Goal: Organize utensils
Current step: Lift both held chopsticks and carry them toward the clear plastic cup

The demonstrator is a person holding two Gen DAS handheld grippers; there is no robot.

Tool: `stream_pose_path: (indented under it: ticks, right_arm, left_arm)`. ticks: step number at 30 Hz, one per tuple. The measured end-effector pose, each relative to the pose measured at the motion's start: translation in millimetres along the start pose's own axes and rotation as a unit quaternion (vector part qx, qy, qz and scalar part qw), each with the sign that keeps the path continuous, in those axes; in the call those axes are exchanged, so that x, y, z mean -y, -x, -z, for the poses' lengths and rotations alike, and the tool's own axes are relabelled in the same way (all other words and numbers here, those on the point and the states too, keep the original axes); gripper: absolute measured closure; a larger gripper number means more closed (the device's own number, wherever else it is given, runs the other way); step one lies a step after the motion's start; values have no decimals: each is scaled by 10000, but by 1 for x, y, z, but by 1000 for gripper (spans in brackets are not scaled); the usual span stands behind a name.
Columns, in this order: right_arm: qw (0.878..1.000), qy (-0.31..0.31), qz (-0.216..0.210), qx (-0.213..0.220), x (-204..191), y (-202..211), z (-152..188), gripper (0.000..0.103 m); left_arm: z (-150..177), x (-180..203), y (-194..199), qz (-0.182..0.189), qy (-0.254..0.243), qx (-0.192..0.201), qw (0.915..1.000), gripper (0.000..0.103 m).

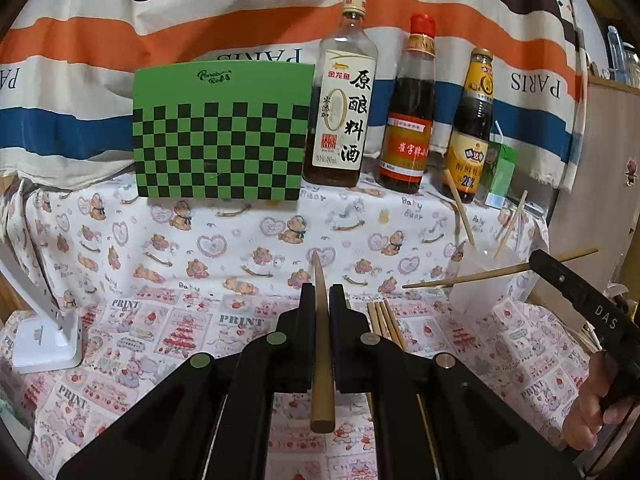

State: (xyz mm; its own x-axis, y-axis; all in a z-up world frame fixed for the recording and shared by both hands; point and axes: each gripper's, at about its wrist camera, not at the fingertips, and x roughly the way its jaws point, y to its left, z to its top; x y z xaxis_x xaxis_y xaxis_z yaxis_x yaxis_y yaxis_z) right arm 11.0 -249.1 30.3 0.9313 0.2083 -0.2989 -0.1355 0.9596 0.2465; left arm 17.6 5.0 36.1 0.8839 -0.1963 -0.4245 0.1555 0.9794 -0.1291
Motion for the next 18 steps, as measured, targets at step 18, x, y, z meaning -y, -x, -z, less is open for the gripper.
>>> stream_pose_path:
  ticks: [18]
  right_arm:
    - [9994,-266,-135,202,12,11,-9,95]
  left_arm:
    - [-7,9,23,359,-148,400,9984,97]
